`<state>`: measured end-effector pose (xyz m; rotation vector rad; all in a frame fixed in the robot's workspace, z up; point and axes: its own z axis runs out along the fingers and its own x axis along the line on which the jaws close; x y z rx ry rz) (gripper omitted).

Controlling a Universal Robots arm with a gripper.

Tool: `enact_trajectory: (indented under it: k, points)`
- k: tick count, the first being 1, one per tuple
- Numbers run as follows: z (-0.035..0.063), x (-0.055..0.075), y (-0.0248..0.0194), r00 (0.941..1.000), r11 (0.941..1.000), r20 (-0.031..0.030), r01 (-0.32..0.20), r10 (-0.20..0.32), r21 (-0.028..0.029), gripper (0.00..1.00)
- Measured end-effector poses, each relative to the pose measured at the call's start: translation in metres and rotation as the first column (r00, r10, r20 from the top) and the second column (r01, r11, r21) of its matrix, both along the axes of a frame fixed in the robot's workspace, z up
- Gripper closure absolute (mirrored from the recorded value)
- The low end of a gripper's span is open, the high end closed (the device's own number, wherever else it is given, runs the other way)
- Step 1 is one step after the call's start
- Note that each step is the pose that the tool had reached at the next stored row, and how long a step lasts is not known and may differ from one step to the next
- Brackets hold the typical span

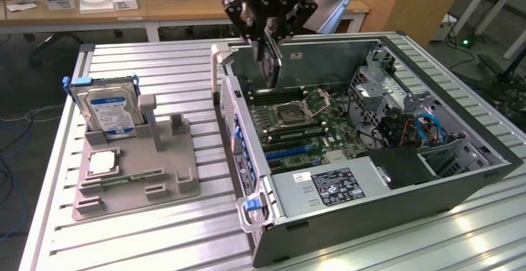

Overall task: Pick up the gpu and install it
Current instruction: 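Pick up the gpu and move the gpu toward the slot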

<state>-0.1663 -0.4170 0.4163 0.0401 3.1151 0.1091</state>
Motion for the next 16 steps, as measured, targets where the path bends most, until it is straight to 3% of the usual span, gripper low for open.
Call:
enact_trajectory:
  k: [16]
  points:
    - [0.0001,0.073,0.0003,1.0000,1.0000,-0.0001,0.000,0.000,-0.0001,0.72]
